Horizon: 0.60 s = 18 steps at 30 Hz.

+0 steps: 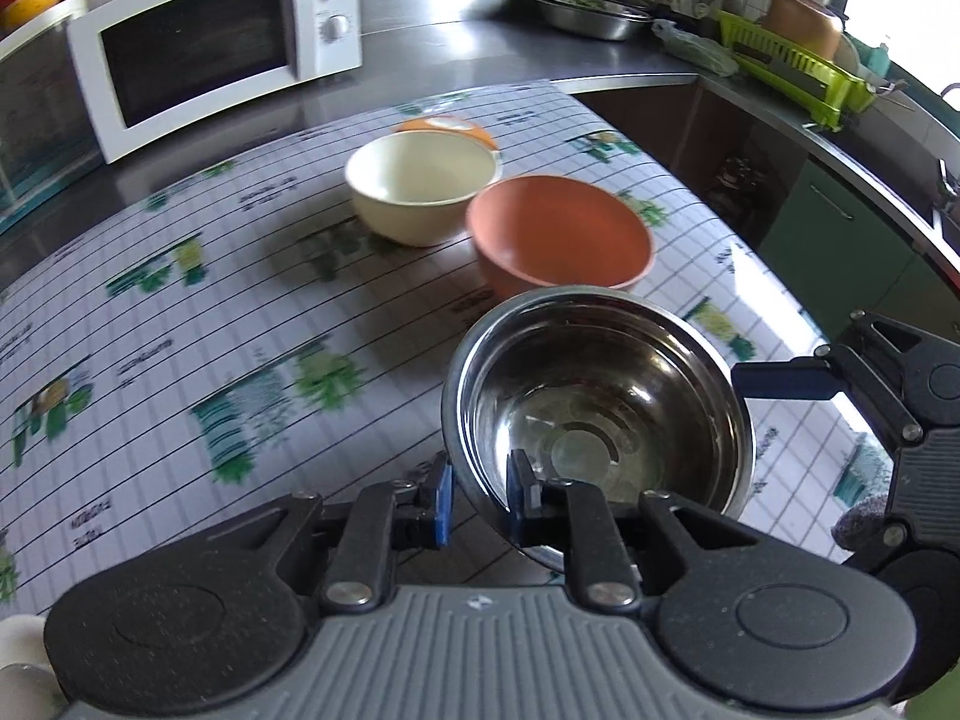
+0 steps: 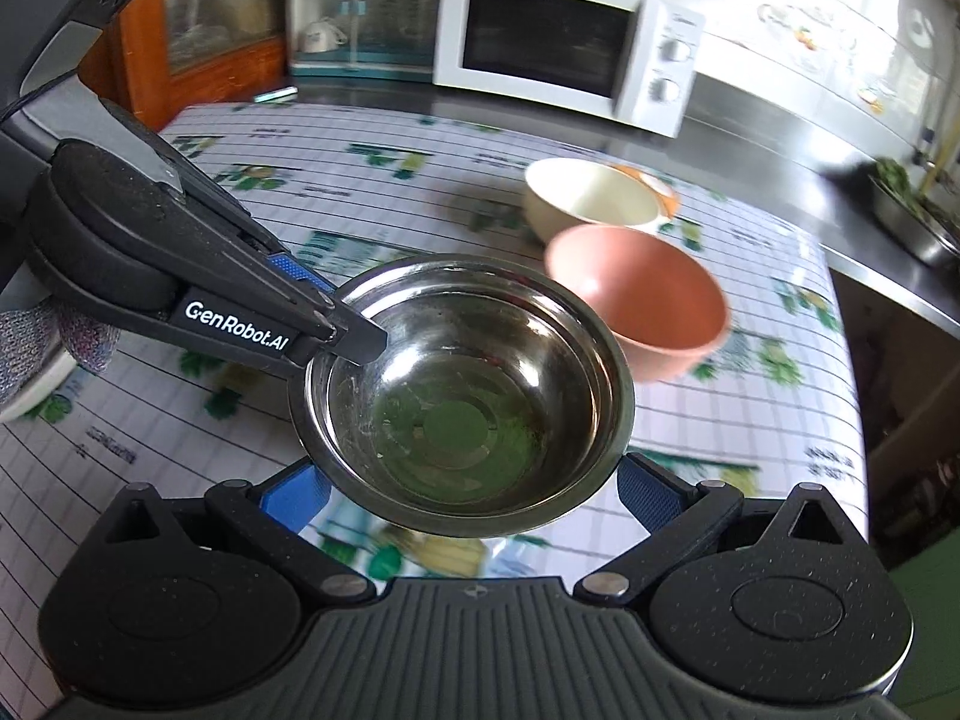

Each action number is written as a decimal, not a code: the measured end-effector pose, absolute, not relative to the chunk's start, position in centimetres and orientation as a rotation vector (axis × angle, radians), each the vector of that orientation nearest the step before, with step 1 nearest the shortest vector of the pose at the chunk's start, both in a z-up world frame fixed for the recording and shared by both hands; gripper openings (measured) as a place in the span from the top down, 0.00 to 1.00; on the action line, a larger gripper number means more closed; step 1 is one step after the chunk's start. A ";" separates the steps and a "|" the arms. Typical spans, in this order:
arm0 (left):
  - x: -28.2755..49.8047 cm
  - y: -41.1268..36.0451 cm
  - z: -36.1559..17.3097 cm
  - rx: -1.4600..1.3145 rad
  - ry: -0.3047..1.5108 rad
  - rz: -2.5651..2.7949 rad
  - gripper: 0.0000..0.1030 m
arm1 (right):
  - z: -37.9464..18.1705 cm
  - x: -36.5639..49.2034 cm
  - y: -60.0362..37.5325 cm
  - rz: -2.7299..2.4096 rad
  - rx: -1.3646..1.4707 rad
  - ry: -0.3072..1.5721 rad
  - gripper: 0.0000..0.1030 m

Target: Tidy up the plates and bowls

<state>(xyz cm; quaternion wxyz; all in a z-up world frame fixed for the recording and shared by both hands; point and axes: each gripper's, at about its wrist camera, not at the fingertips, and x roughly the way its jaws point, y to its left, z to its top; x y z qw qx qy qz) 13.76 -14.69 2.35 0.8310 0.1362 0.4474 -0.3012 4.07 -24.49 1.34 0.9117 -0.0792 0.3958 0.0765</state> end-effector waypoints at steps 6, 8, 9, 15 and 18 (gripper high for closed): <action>14.6 -12.3 1.9 0.278 0.969 -0.579 0.83 | 1.0 5.4 -22.0 0.205 -0.187 0.815 0.00; 14.9 -11.8 1.6 0.281 0.976 -0.564 0.83 | 0.9 5.8 -21.3 0.218 -0.194 0.815 0.00; 15.0 -11.6 1.6 0.279 0.979 -0.558 0.83 | 0.9 6.1 -21.0 0.224 -0.197 0.816 0.00; 15.8 -10.3 0.8 0.268 1.000 -0.524 0.83 | 0.5 6.8 -19.7 0.248 -0.213 0.826 0.00; 16.0 -10.0 0.6 0.265 1.010 -0.517 0.83 | 0.2 7.1 -19.5 0.255 -0.211 0.834 0.00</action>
